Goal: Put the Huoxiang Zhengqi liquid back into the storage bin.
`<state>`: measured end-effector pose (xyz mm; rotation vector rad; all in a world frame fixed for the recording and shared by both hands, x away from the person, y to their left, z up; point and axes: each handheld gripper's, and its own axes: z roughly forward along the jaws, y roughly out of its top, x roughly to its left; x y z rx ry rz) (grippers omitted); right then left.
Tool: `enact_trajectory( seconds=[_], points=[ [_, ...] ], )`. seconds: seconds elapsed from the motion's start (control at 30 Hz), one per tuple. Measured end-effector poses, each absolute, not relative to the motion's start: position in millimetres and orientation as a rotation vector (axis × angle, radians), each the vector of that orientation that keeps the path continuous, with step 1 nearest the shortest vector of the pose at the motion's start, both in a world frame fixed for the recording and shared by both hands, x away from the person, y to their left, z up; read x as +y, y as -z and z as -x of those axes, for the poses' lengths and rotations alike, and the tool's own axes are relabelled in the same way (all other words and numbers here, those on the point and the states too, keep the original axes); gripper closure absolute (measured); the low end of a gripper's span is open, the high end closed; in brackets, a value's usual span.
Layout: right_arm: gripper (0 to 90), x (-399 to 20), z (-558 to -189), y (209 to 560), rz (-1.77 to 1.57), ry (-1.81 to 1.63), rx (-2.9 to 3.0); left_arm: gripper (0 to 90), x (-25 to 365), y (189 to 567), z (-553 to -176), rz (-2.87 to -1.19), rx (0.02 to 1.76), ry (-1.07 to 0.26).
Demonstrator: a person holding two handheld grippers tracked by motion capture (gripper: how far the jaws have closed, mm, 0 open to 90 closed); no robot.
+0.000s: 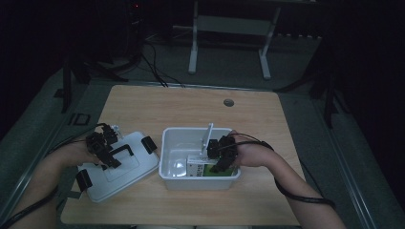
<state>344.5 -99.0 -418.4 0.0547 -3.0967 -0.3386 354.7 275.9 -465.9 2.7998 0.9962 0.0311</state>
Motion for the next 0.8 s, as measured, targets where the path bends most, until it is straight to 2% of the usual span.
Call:
enact_trajectory(
  seconds=[0.43, 0.8],
  points=[
    [63.8, -87.8, -350.5, 451.4, -0.053, 0.235, -3.095, 24.0, 276.2, 463.4, -354.8, -2.794, 0.99, -0.044],
    [62.9, -84.6, -351.7, 461.4, -0.076, 0.221, -3.064, 24.0, 277.8, 465.3, -354.6, -2.804, 0.993, -0.046]
  ],
)
